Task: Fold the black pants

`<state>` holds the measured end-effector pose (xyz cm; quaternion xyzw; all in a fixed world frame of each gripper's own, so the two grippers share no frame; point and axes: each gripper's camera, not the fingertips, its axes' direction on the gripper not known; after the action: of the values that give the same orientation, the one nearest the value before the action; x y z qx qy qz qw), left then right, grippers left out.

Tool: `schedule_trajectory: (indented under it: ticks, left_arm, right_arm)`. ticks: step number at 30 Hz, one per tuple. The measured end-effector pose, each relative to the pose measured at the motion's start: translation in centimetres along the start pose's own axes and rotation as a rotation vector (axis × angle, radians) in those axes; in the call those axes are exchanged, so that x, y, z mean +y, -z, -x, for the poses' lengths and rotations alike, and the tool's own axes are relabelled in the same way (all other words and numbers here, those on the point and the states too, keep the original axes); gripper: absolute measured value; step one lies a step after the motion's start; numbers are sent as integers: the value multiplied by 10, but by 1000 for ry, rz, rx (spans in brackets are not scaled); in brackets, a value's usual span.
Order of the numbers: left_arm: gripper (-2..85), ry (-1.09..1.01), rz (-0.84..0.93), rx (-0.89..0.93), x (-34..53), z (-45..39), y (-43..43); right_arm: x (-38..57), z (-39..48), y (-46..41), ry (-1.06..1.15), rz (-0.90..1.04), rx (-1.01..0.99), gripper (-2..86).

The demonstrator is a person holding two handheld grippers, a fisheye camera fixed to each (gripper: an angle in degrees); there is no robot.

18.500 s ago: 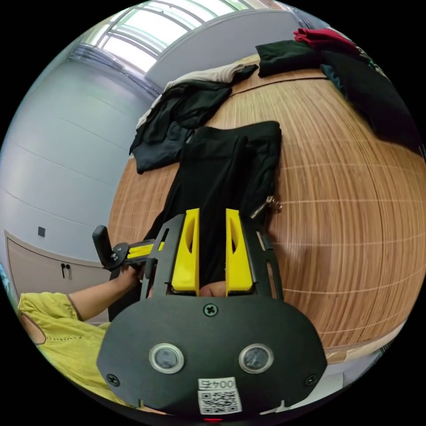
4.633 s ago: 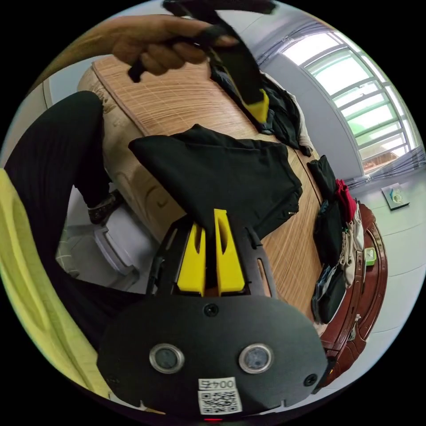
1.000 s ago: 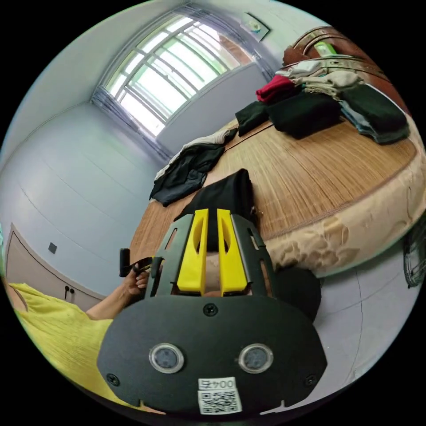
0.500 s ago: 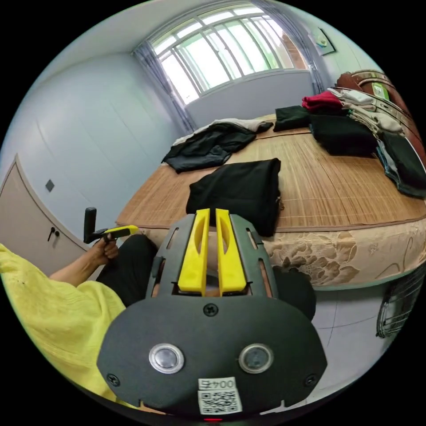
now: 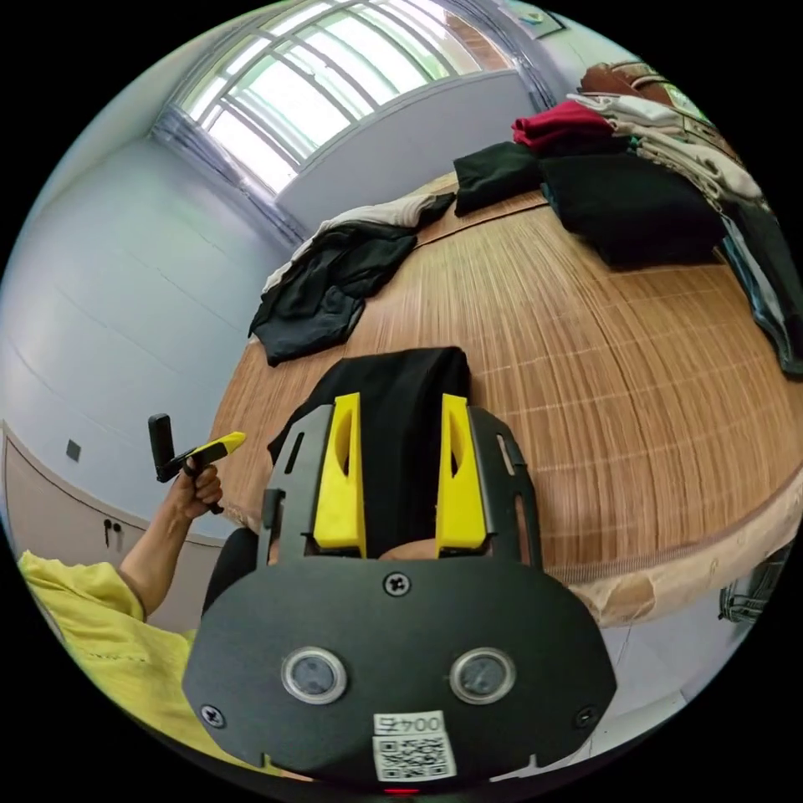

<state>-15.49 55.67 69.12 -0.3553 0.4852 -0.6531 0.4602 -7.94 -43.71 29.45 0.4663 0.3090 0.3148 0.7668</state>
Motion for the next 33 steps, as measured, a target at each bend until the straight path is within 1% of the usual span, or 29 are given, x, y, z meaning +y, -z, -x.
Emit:
schedule_trajectory:
  ticks: [2, 4, 7, 10, 14, 19, 21, 23, 25, 26, 27, 31, 33]
  left_arm:
    - [50, -39, 41, 11, -43, 18, -11]
    - [64, -64, 96, 26, -87, 37, -27]
    - [76, -39, 126, 81, -114, 58, -45]
    - [89, -3, 181, 95, -131, 71, -66]
    - [107, 88, 204, 190, -158, 79, -86]
    - [117, 180, 301, 118, -195, 86, -119]
    - [116, 214, 320, 103, -202, 92, -128]
    - [109, 244, 323, 100, -209, 97, -134]
    - [88, 242, 335, 54, -218, 100, -139]
    - [81, 240, 339, 45, -220, 101, -140]
    - [67, 241, 350, 45, -224, 102, -144]
    - [33, 211, 352, 0, -236, 107, -147]
    - [26, 235, 326, -3, -234, 116, -149]
  right_arm:
    - [-22, -13, -16, -31, 39, 1, 137]
    - [-42, -31, -33, -91, 71, 42, 138]
    - [-52, -54, -45, -185, 63, 46, 139]
    - [-52, -71, -58, -275, 76, 16, 142]
    - [-60, -74, -79, -294, 140, 41, 151]
    - [-80, -84, -119, -353, 217, 13, 156]
    - [-86, -85, -133, -354, 258, 35, 148]
    - [-90, -86, -143, -346, 291, 54, 119]
    - [-95, -85, -155, -333, 338, 53, 66]
    - [-96, -85, -157, -323, 347, 64, 56]
    - [-101, -80, -160, -274, 355, 73, 36]
    - [-122, -65, -175, -87, 387, 157, 25]
    - [-124, -77, -186, -100, 387, 156, 24]
